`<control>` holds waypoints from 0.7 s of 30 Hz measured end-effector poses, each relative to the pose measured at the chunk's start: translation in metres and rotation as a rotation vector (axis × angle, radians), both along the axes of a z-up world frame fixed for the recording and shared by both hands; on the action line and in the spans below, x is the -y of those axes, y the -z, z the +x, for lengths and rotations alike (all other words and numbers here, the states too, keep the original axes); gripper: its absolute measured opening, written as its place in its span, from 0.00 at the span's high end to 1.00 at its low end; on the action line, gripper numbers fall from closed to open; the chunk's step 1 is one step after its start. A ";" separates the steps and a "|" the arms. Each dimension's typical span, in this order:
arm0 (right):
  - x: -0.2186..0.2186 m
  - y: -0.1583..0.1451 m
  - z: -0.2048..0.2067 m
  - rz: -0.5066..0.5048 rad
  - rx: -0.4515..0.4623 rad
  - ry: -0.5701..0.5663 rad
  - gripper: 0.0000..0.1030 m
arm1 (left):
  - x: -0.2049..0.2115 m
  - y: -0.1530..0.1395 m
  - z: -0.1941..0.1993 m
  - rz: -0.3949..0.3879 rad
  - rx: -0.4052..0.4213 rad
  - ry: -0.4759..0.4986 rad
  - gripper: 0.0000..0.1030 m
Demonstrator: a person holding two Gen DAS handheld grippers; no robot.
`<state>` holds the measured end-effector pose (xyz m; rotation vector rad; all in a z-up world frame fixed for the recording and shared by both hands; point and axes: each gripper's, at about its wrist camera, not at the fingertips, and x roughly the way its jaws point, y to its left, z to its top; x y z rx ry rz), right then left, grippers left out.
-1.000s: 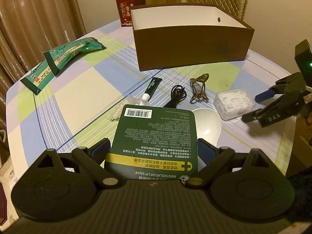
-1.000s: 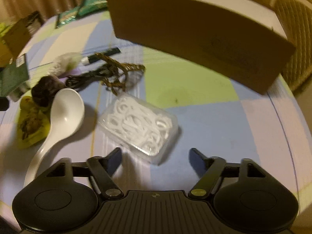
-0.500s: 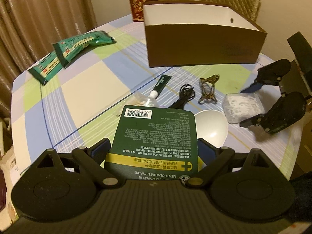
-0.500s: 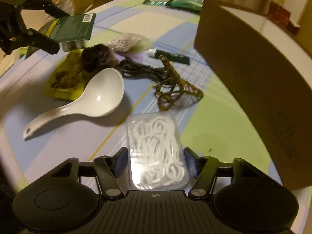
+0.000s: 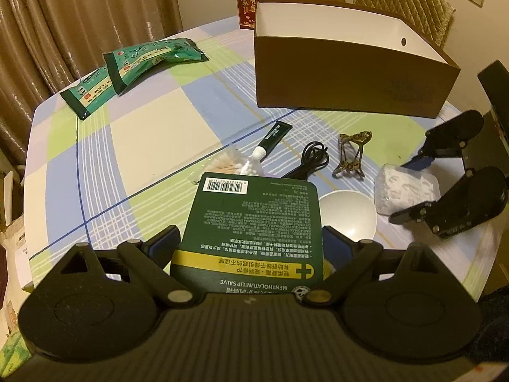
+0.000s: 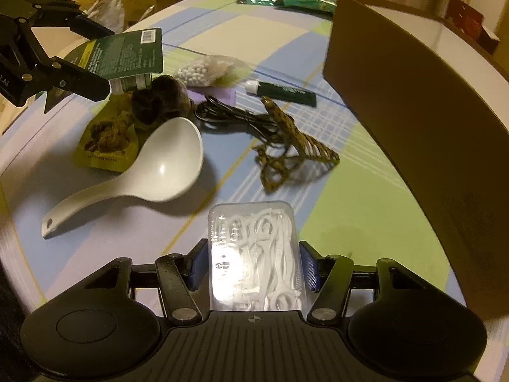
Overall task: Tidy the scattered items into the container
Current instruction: 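Carry the green package with the left tool while the right tool grasps the floss box, then carry both items over the brown box and release them inside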
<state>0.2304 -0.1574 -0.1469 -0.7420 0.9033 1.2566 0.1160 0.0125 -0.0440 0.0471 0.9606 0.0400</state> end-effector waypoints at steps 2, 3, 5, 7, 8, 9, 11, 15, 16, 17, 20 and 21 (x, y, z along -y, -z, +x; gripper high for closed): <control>0.008 -0.003 0.005 0.002 -0.017 0.023 0.46 | 0.003 -0.001 0.004 0.000 0.002 -0.001 0.10; 0.012 -0.004 0.008 0.004 -0.028 0.037 0.46 | 0.005 -0.001 0.006 0.000 0.003 -0.001 0.10; 0.020 -0.010 0.016 0.014 -0.050 0.066 0.46 | 0.009 -0.002 0.010 0.001 0.007 0.001 0.10; 0.029 -0.017 0.023 0.032 -0.074 0.090 0.46 | 0.014 -0.003 0.015 -0.001 0.010 0.003 0.10; 0.032 -0.021 0.027 0.041 -0.080 0.103 0.46 | 0.016 -0.004 0.018 0.000 0.011 0.005 0.10; 0.036 -0.026 0.031 0.052 -0.086 0.113 0.46 | 0.018 -0.004 0.021 0.001 0.012 0.008 0.10; 0.042 -0.035 0.037 0.077 -0.094 0.130 0.46 | 0.023 -0.006 0.026 0.004 0.015 0.014 0.10; 0.050 -0.058 0.050 0.128 -0.099 0.153 0.46 | 0.028 -0.009 0.039 0.013 0.020 0.025 0.10; 0.052 -0.064 0.053 0.142 -0.098 0.156 0.46 | 0.029 -0.011 0.043 0.014 0.024 0.028 0.10; 0.053 -0.072 0.057 0.159 -0.094 0.159 0.46 | 0.030 -0.013 0.046 0.015 0.029 0.031 0.10; 0.056 -0.092 0.069 0.204 -0.085 0.169 0.46 | 0.033 -0.022 0.057 0.022 0.052 0.041 0.10; 0.057 -0.098 0.074 0.219 -0.080 0.175 0.46 | 0.033 -0.026 0.061 0.023 0.060 0.044 0.10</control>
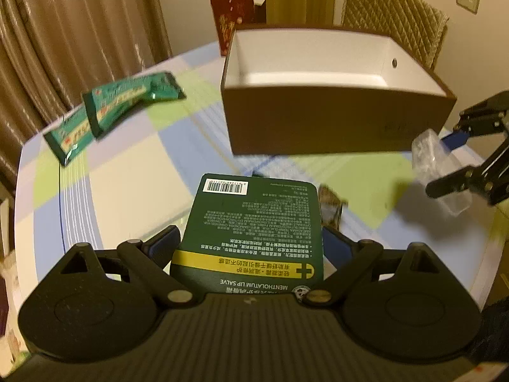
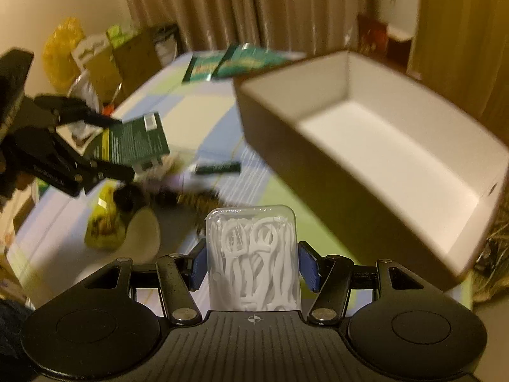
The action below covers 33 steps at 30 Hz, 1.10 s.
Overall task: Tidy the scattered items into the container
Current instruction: 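Carry both items over the brown box and release them inside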
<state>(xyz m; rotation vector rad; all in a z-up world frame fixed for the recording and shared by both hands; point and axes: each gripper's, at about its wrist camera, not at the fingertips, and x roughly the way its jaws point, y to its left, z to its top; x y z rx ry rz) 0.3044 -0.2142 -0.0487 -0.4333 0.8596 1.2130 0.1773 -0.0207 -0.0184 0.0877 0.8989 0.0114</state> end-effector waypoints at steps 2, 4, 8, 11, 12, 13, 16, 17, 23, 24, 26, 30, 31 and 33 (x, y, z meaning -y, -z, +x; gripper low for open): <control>0.001 -0.012 0.011 0.026 0.014 0.012 0.46 | 0.001 -0.008 0.009 0.004 0.019 0.011 0.10; 0.002 -0.022 0.022 0.052 0.025 0.024 0.46 | 0.004 -0.015 0.020 0.012 0.039 0.023 0.10; 0.003 -0.036 0.043 0.089 0.048 0.052 0.46 | 0.011 -0.031 0.039 0.032 0.076 0.058 0.10; 0.002 -0.043 0.059 0.100 0.076 0.076 0.46 | 0.018 -0.041 0.055 0.040 0.103 0.086 0.10; 0.002 -0.044 0.064 0.102 0.081 0.086 0.46 | 0.021 -0.044 0.060 0.043 0.112 0.096 0.10; 0.003 -0.044 0.070 0.104 0.081 0.096 0.46 | 0.024 -0.047 0.065 0.045 0.122 0.105 0.10; 0.000 -0.044 0.088 0.108 0.074 0.124 0.46 | 0.033 -0.053 0.082 0.043 0.143 0.131 0.10; -0.001 -0.043 0.093 0.106 0.072 0.134 0.46 | 0.036 -0.055 0.088 0.043 0.150 0.141 0.10; -0.005 -0.040 0.123 0.088 0.068 0.174 0.46 | 0.052 -0.059 0.131 0.025 0.165 0.190 0.10; -0.006 -0.039 0.128 0.083 0.065 0.177 0.46 | 0.055 -0.059 0.138 0.023 0.165 0.198 0.10; -0.009 -0.036 0.137 0.069 0.068 0.188 0.46 | 0.061 -0.058 0.153 0.017 0.164 0.213 0.10; -0.017 -0.027 0.155 0.036 0.060 0.200 0.46 | 0.072 -0.050 0.185 0.000 0.137 0.234 0.10; -0.018 -0.024 0.158 0.024 0.061 0.202 0.46 | 0.075 -0.047 0.193 -0.001 0.127 0.237 0.10; -0.024 -0.017 0.164 -0.007 0.061 0.206 0.46 | 0.080 -0.040 0.208 -0.006 0.107 0.243 0.10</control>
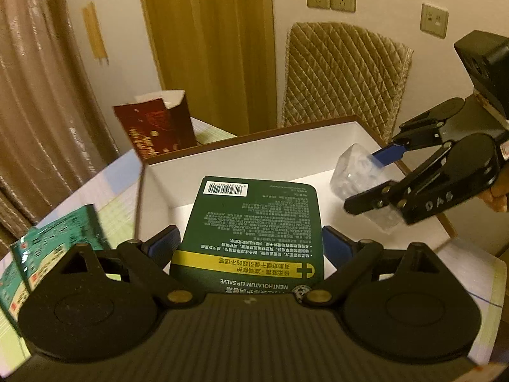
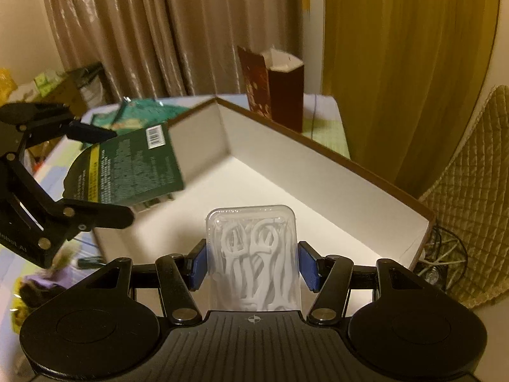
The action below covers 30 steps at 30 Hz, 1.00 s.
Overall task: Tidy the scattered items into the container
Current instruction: 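Carry both items over the brown box and release them inside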
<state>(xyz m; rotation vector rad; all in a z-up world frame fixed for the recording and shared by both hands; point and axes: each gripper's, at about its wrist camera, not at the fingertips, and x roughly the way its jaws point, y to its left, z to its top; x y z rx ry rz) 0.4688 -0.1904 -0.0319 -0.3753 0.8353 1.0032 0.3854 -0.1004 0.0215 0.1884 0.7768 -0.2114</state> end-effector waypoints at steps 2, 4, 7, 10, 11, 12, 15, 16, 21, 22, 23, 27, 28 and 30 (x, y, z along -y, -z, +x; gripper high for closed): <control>-0.005 0.008 0.007 -0.029 -0.021 0.008 0.46 | 0.003 0.009 0.016 -0.009 -0.033 0.002 0.10; -0.008 0.016 0.012 -0.054 -0.026 0.010 0.46 | 0.005 0.020 0.028 -0.008 -0.069 -0.007 0.10; -0.012 0.026 0.018 -0.093 -0.042 0.007 0.46 | 0.006 0.038 0.045 0.001 -0.129 -0.021 0.10; -0.016 0.035 0.022 -0.122 -0.057 0.004 0.46 | 0.006 0.054 0.058 0.001 -0.183 -0.038 0.10; -0.016 0.037 0.023 -0.130 -0.063 0.003 0.46 | 0.005 0.058 0.062 0.002 -0.199 -0.046 0.10; -0.017 0.039 0.024 -0.137 -0.067 0.002 0.46 | 0.005 0.063 0.065 0.004 -0.215 -0.053 0.10; -0.019 0.044 0.026 -0.159 -0.073 -0.002 0.46 | 0.005 0.073 0.074 0.011 -0.249 -0.071 0.10; -0.020 0.046 0.026 -0.163 -0.076 -0.004 0.46 | 0.004 0.075 0.076 0.013 -0.259 -0.077 0.10; -0.018 0.047 0.025 -0.179 -0.085 -0.012 0.46 | 0.002 0.085 0.081 0.017 -0.292 -0.097 0.10; -0.018 0.048 0.025 -0.182 -0.085 -0.013 0.46 | 0.001 0.086 0.081 0.018 -0.297 -0.099 0.10; -0.019 0.048 0.025 -0.185 -0.086 -0.013 0.46 | 0.001 0.088 0.081 0.018 -0.304 -0.102 0.10; -0.022 0.053 0.026 -0.198 -0.088 -0.018 0.46 | -0.004 0.093 0.081 0.019 -0.327 -0.120 0.10; -0.023 0.054 0.026 -0.203 -0.089 -0.021 0.46 | -0.005 0.093 0.081 0.016 -0.332 -0.124 0.10; -0.025 0.056 0.026 -0.211 -0.092 -0.025 0.46 | -0.008 0.093 0.081 0.010 -0.337 -0.132 0.10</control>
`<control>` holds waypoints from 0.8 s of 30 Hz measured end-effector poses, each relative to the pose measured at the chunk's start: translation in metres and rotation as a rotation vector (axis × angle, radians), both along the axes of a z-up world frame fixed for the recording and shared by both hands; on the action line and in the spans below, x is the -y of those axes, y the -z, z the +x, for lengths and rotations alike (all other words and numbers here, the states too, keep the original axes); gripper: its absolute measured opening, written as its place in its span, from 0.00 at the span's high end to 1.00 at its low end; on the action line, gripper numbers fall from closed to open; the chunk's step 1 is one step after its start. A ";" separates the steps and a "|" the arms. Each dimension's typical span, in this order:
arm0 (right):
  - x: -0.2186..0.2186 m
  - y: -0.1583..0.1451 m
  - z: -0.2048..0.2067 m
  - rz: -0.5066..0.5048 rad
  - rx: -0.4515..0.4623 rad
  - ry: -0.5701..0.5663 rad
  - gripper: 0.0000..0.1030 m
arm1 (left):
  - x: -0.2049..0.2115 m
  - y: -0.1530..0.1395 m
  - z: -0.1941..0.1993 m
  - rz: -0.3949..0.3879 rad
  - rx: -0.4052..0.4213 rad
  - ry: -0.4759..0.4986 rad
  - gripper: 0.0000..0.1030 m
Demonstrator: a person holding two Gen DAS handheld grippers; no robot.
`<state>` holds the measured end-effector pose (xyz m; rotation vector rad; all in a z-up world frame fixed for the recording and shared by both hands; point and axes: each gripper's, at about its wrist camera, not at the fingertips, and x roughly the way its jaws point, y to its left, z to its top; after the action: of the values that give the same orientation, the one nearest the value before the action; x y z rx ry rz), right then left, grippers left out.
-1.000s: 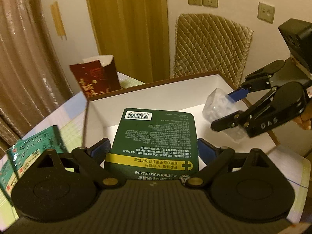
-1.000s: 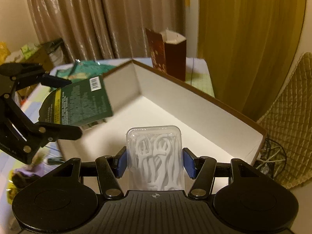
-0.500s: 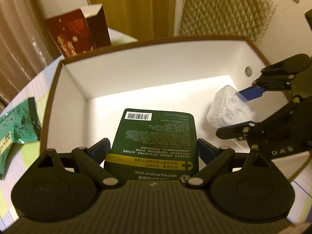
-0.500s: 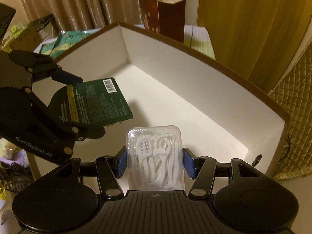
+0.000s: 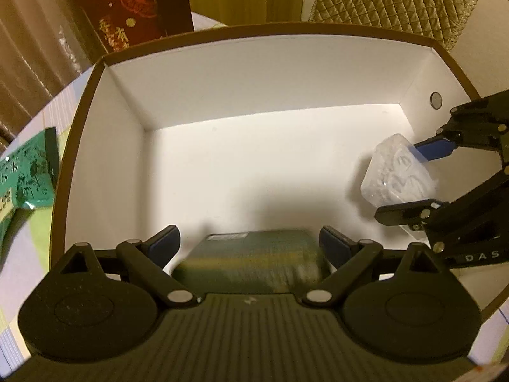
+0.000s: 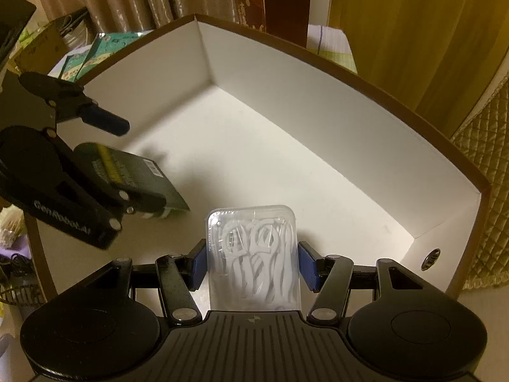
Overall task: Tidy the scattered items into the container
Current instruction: 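Carry both items over the brown box and release them inside, then withdraw both tools from the box back toward the table items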
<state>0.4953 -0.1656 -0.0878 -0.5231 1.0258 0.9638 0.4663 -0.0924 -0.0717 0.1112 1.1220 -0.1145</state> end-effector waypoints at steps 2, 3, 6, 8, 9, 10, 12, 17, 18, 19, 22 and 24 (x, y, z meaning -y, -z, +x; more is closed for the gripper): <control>-0.002 0.002 0.001 -0.004 -0.006 0.000 0.46 | -0.002 -0.001 -0.001 0.001 0.000 -0.006 0.10; -0.003 0.003 0.001 -0.005 -0.007 0.000 0.46 | -0.004 -0.002 -0.001 0.001 0.000 -0.010 0.10; -0.005 0.002 0.000 0.007 -0.028 -0.025 0.45 | -0.007 -0.006 -0.003 -0.005 0.004 -0.019 0.10; -0.006 -0.002 -0.002 0.018 -0.017 -0.026 0.22 | -0.008 -0.009 -0.004 -0.009 0.008 -0.025 0.10; -0.006 -0.005 -0.004 0.024 0.003 -0.027 0.06 | -0.010 -0.011 -0.005 -0.008 0.010 -0.028 0.10; -0.005 -0.009 -0.007 0.035 0.024 -0.034 0.05 | -0.010 -0.012 -0.006 -0.006 0.012 -0.029 0.10; -0.005 -0.012 -0.010 0.040 0.029 -0.041 0.05 | -0.012 -0.015 -0.009 -0.007 0.016 -0.034 0.10; -0.002 -0.013 -0.012 0.042 0.010 -0.017 0.05 | -0.014 -0.024 -0.016 -0.019 0.026 -0.045 0.10; -0.001 -0.014 -0.014 0.045 0.011 -0.011 0.05 | -0.014 -0.026 -0.018 -0.022 0.030 -0.046 0.10; 0.002 -0.016 -0.015 0.052 0.012 -0.006 0.04 | -0.014 -0.029 -0.020 -0.023 0.035 -0.046 0.10; 0.011 -0.022 -0.021 0.086 0.016 0.017 0.02 | -0.013 -0.040 -0.030 -0.024 0.058 -0.044 0.09; 0.018 -0.029 -0.027 0.109 0.023 0.032 0.02 | -0.013 -0.048 -0.037 -0.024 0.079 -0.046 0.09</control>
<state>0.4678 -0.1840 -0.0590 -0.4258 0.9531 0.9777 0.4292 -0.0798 -0.0237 0.0674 1.0435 -0.0819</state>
